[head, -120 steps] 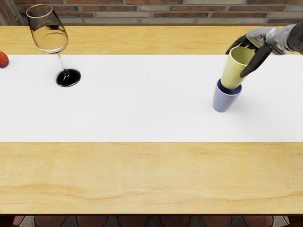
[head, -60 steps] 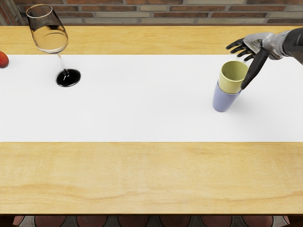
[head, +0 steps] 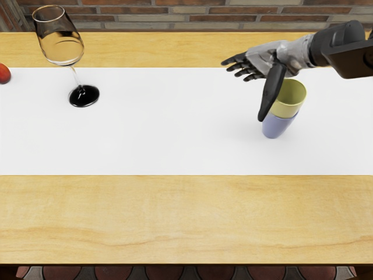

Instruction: Pick up cup and place in cup with right hand

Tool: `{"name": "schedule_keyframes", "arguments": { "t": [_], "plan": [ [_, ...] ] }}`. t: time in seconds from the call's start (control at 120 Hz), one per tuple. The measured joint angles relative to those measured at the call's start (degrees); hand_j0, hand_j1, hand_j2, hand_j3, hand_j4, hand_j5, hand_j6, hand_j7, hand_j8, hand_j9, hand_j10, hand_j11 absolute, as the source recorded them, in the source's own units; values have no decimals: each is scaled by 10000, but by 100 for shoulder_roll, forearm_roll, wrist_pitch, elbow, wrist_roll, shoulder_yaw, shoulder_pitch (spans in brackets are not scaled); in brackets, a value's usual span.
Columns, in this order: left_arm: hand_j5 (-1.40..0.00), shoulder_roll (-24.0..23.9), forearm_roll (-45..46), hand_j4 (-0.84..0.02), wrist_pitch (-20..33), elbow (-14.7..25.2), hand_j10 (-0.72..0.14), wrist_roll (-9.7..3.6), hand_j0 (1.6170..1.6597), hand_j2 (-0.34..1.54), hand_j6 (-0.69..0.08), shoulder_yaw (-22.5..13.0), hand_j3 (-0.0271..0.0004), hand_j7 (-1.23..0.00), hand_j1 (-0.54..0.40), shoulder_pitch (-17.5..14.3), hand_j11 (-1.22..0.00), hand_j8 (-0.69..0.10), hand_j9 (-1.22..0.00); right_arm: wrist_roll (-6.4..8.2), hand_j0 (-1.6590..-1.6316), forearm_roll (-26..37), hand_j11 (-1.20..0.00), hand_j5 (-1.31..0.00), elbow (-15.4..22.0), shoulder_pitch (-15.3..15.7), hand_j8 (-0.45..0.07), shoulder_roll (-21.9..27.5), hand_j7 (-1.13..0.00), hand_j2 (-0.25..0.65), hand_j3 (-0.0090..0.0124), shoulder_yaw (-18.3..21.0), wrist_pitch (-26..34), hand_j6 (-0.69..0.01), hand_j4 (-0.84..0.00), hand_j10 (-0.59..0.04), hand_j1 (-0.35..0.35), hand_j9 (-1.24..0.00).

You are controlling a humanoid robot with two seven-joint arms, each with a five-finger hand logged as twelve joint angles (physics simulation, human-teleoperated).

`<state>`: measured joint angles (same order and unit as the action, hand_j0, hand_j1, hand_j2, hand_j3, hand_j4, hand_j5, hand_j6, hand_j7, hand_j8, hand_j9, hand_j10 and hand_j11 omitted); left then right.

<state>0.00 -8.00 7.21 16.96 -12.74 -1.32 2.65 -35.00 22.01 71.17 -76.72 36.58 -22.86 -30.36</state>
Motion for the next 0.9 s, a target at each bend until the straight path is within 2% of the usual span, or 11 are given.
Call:
{"name": "schedule_keyframes", "arguments": {
  "t": [0.117,0.183,0.333,0.4,0.475,0.683,0.825,0.9],
  "plan": [
    [0,0,0,0,0,0,0,0,16581,-1,0,0,0,0,3490,2,0,0,0,0,-16580,-984,-71,-74,34,64,-63,-117,-70,-10,0,-197,-313,-74,-75,-63,-3439,-72],
    [0,0,0,0,0,0,0,0,16581,-1,0,0,0,0,3490,1,0,0,0,0,-16580,-1409,-51,-54,198,352,-47,-129,-50,-7,0,-490,-385,-56,-56,-47,-3454,-52],
    [0,0,0,0,0,0,0,0,16581,-1,0,0,0,0,3490,3,0,1,0,0,-16580,-1805,-25,-26,1233,1402,-24,131,-24,-3,0,-1299,-446,-30,-29,-24,-3474,-25],
    [0,0,0,-1,0,0,-1,0,16581,-1,-1,-1,0,0,3490,3,0,-1,0,0,-16581,-1989,-18,-19,1631,1990,-19,356,-17,-3,0,-1784,-455,-24,-23,-18,-3479,-18],
    [0,0,-2,0,-5,3,0,0,16581,-1,0,-12,0,0,3490,6,0,0,0,0,-16581,-2263,-12,-13,1891,2736,-13,671,-12,0,0,-2378,-460,-16,-16,-12,-3484,-12],
    [0,0,-5,1,-9,1,1,0,16581,0,1,-6,0,0,3489,23,0,1,0,0,-16581,-2573,-4,-4,2064,4720,0,1103,-4,6,0,-4273,-465,0,-2,-1,-3491,-4],
    [0,0,-2,1,-9,0,1,0,16581,0,1,-10,-1,0,3489,16,0,1,0,0,-16581,-2614,-2,-2,1937,5624,6,1220,-2,8,0,-5331,-465,7,1,4,-3491,-2],
    [0,0,-2,1,-9,0,2,0,16581,0,1,-9,-1,0,3489,22,0,2,0,0,-16581,-2622,-1,-1,1867,5950,9,1241,-2,10,0,-5735,-465,10,1,7,-3491,-1]
  ]
}}
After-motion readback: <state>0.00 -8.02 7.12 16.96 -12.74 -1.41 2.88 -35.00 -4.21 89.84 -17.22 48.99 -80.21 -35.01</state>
